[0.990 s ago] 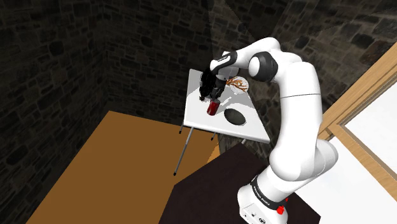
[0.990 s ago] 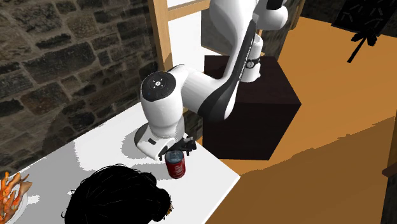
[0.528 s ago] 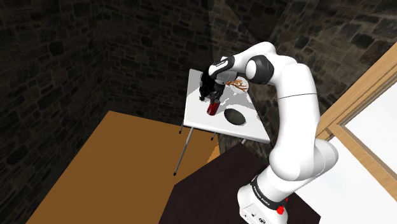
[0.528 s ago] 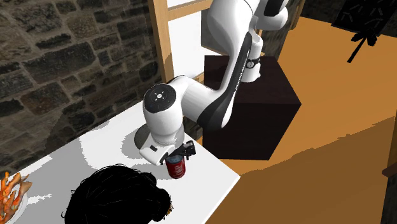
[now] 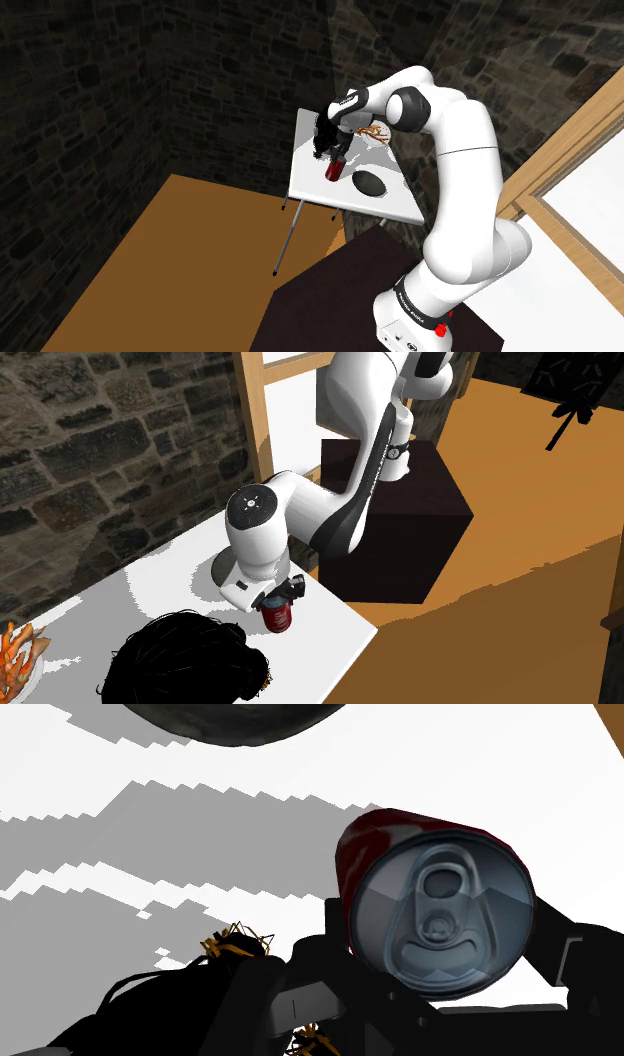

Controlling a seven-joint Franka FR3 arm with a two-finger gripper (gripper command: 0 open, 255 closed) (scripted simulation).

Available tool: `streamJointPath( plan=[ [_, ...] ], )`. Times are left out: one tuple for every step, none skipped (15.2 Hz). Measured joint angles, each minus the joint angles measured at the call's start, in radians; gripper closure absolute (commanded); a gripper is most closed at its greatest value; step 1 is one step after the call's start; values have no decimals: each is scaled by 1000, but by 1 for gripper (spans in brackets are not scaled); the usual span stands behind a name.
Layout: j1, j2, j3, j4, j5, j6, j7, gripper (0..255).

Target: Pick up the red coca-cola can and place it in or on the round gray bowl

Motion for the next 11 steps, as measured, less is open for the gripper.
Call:
streamJointPath(
  plan=[
    [0,0,0,0,0,0,0,255],
    [0,0,0,0,0,0,0,255],
    [0,0,0,0,0,0,0,255],
    [0,0,0,0,0,0,0,255],
    [0,0,0,0,0,0,0,255],
    [0,0,0,1,0,0,0,255],
    [0,0,0,1,0,0,0,255],
    [0,0,0,0,0,0,0,255],
    [1,-4,-1,-3,-1,-2,0,255],
    [1,-11,-2,-3,-2,-9,0,255],
    [2,-18,-3,-4,-3,-15,1,255]
  ],
)
